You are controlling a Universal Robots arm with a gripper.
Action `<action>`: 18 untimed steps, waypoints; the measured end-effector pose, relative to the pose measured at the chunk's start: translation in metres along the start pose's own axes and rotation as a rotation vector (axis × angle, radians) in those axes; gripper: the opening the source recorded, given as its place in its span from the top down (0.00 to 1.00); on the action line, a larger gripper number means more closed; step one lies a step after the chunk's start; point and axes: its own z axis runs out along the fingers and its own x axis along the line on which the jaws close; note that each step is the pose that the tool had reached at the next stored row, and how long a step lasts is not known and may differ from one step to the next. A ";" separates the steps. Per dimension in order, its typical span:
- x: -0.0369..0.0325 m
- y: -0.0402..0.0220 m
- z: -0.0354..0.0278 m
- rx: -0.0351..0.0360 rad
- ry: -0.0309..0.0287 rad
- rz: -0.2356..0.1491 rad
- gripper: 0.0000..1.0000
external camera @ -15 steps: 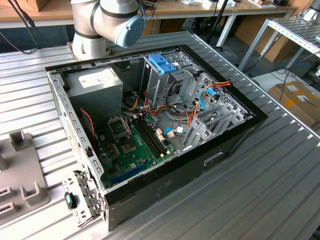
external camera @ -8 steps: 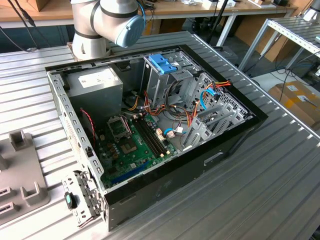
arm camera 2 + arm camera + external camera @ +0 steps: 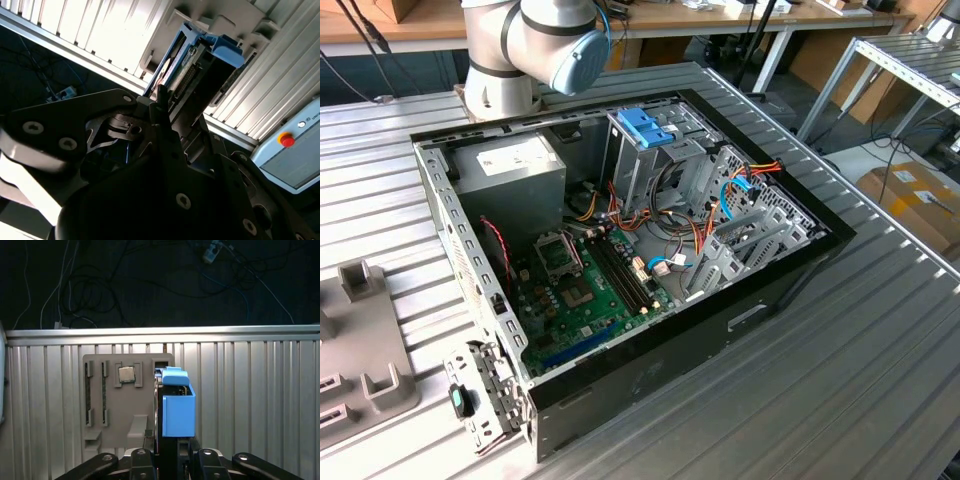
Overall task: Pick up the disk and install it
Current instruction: 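Pick up the disk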
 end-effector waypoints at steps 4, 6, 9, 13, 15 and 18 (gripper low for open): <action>-0.0001 -0.0028 0.0000 0.0000 0.0000 0.000 0.65; -0.0001 -0.0043 0.0001 0.0000 0.0000 0.000 0.65; -0.0002 -0.0073 0.0002 0.0001 -0.0001 0.000 0.65; -0.0004 -0.0143 0.0002 0.0001 0.0000 0.000 0.65; -0.0006 -0.0170 0.0003 0.0001 0.0000 0.000 0.65; -0.0008 -0.0223 0.0004 0.0002 -0.0001 0.000 0.65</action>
